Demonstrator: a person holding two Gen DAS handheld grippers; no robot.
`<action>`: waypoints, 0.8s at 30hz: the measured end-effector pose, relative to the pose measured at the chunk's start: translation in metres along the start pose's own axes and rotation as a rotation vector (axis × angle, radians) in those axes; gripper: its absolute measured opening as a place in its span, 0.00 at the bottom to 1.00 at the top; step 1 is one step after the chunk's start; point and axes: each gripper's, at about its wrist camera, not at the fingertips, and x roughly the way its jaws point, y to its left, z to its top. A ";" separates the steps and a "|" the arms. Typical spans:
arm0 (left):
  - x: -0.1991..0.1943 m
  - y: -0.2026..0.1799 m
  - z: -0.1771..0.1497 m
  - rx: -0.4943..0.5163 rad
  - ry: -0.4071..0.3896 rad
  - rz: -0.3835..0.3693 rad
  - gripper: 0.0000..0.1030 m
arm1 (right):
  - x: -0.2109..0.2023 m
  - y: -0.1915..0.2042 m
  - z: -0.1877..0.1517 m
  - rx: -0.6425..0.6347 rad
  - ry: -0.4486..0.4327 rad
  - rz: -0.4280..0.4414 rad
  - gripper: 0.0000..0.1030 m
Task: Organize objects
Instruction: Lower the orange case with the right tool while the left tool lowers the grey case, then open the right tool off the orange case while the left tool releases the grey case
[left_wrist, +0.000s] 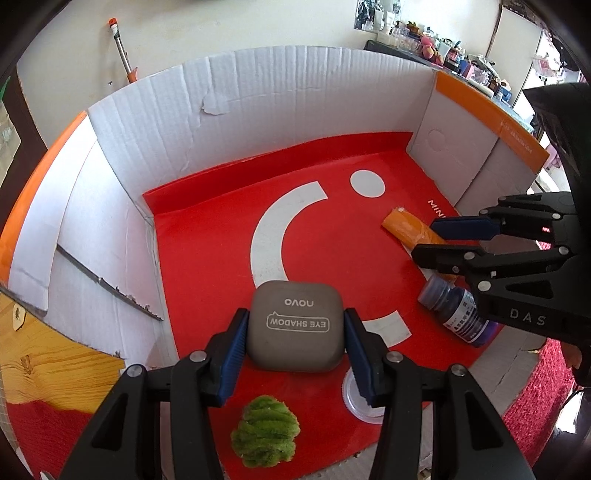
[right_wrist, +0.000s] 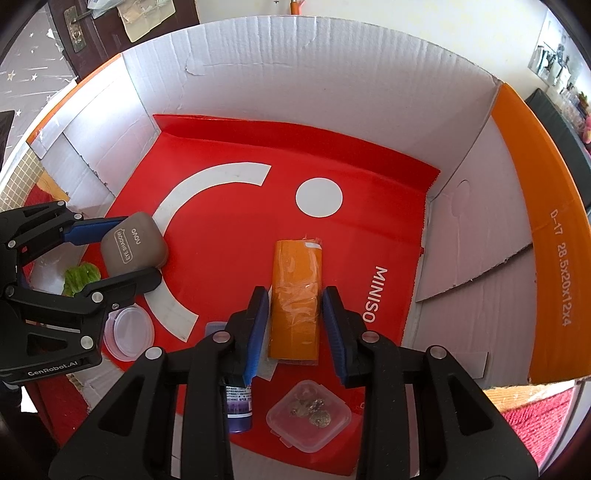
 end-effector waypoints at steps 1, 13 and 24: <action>-0.001 0.003 0.003 -0.005 0.001 -0.003 0.51 | 0.001 -0.001 0.002 0.000 0.001 0.002 0.29; 0.003 0.000 0.007 -0.001 0.009 0.000 0.51 | -0.004 -0.003 0.003 -0.009 -0.002 0.009 0.29; -0.001 0.001 0.007 -0.001 0.006 0.007 0.52 | -0.019 -0.007 0.002 -0.021 -0.029 0.021 0.29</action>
